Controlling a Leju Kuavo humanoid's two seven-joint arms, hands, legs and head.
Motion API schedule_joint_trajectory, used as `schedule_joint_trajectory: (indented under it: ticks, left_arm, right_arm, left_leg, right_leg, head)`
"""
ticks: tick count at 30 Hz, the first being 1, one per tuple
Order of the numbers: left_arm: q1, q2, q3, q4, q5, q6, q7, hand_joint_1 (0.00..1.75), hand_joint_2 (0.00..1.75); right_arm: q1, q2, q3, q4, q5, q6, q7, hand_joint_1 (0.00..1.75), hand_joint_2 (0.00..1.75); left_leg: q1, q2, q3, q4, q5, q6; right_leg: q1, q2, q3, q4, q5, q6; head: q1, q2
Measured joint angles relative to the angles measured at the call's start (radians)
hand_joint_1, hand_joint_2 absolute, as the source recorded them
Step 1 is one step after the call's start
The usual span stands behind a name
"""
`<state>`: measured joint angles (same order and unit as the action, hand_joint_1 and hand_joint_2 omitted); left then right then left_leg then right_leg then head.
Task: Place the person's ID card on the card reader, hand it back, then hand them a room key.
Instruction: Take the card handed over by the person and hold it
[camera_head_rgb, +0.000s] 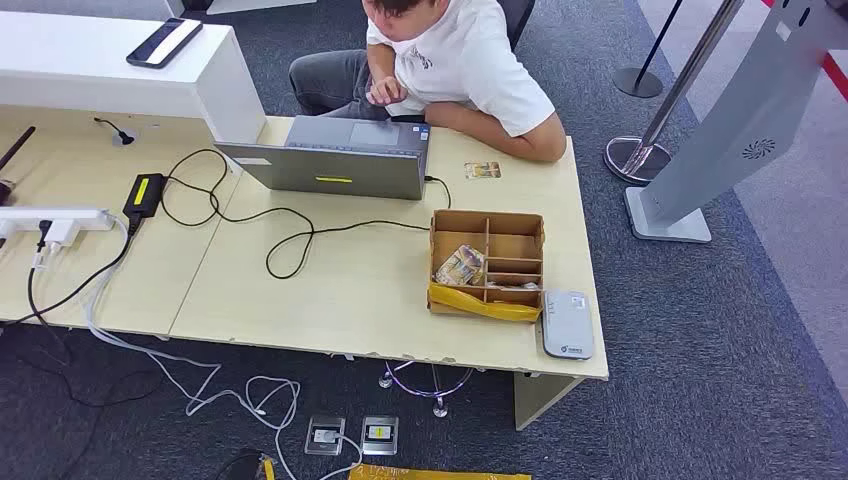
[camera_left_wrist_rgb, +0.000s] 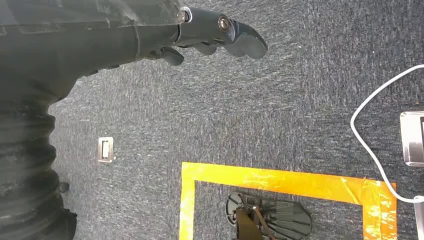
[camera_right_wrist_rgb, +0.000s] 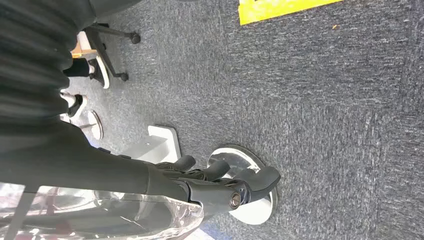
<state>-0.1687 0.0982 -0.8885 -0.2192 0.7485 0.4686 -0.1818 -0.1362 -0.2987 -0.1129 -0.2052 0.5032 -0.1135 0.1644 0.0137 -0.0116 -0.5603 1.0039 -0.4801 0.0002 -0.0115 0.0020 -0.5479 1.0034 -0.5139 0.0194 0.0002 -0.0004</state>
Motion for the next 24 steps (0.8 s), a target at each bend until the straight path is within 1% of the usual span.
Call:
schedule_joint_trajectory:
  ticks: [24]
  left_arm:
    - [0.000, -0.001, 0.000, -0.003, 0.007, 0.006, -0.002, 0.00, 1.75]
  right_arm:
    - [-0.009, -0.002, 0.000, 0.000, -0.010, 0.004, 0.001, 0.00, 1.75]
  left_leg:
    - [0.000, 0.000, 0.000, 0.000, 0.000, 0.000]
  right_leg:
    - [0.000, 0.000, 0.000, 0.000, 0.000, 0.000]
  head:
    - [0.000, 0.000]
